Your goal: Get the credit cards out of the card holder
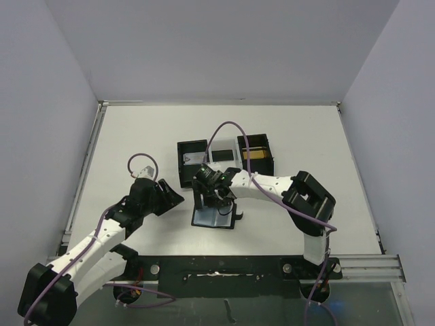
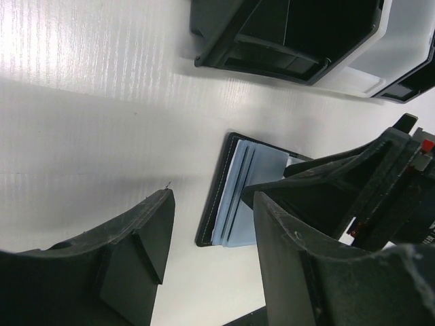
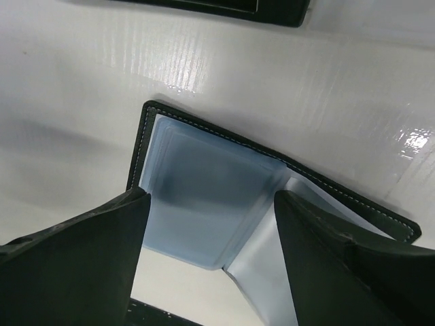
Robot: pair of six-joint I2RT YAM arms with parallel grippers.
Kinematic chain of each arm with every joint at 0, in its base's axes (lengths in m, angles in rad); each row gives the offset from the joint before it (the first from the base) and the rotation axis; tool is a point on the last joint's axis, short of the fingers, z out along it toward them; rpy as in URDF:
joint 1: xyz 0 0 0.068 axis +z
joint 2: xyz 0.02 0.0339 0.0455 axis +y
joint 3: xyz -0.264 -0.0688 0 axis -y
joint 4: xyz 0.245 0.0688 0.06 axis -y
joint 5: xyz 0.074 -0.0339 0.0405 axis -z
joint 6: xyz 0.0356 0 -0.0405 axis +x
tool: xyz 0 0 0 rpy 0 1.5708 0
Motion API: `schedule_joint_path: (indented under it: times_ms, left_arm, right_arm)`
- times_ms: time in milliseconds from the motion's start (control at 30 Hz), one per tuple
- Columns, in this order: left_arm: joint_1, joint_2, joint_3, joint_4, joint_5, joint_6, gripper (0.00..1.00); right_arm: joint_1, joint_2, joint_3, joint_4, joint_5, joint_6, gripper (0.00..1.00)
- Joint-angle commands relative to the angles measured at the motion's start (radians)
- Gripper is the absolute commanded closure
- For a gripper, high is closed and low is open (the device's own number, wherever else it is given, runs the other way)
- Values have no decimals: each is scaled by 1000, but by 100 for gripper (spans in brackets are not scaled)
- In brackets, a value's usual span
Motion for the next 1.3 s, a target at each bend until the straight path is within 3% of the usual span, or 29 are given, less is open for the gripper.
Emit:
schedule_joint_path:
  times_ms: [0,200,533,1067,1267]
  left_arm:
    - [11,-8,13,17,13,13,51]
    - [17,-14,16,11,12,17,50]
    - [20,9,15,53,60,32,50]
    - [10,129,-36,335,356,50,51]
    - [-84,250,13,436,437,80,51]
  right_arm:
    - [16,36,73,-76,72,18,24]
    - [23,65,78,-111,109,28,29]
    - [7,0,-6,24,11,-6,54]
    - [-137,-172,-327,409,-255,0,65]
    - [-147,-207,-388,497,-290,7,64]
